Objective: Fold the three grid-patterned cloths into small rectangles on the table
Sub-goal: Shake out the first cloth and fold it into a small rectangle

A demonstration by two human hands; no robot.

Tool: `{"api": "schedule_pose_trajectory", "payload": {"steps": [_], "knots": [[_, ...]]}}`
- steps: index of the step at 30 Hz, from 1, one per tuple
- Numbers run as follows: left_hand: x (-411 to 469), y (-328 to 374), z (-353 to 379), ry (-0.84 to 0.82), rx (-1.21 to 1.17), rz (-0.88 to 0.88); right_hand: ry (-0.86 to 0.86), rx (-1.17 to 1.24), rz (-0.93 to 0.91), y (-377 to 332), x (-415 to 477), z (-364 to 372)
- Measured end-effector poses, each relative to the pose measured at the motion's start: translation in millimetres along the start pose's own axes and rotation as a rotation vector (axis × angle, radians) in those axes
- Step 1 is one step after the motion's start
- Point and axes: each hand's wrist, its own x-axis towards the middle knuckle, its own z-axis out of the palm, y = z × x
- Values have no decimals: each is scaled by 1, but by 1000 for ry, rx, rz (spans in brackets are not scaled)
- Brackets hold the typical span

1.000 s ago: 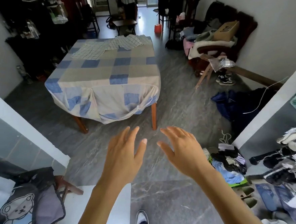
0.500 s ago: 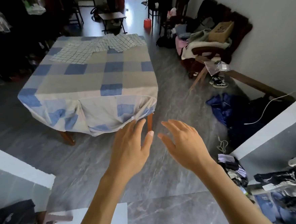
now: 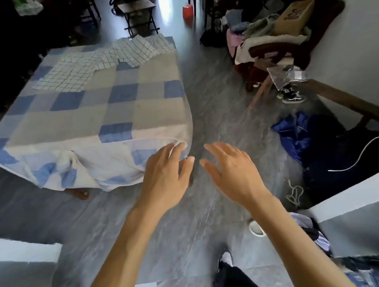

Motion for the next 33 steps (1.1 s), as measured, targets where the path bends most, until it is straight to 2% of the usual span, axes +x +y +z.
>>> {"api": "schedule_pose_trajectory", "payload": {"steps": [3, 11, 22, 33], "knots": [[48, 20, 16, -43, 21, -33, -26, 4, -16, 36, 41, -15], [152, 41, 37, -24, 95, -119, -78, -16, -56, 97, 146, -32], [309, -6, 81, 2, 46, -159, -203, -95, -50, 148, 305, -12], [480, -44, 93, -87, 46, -200, -204, -92, -63, 182, 484, -11]]}}
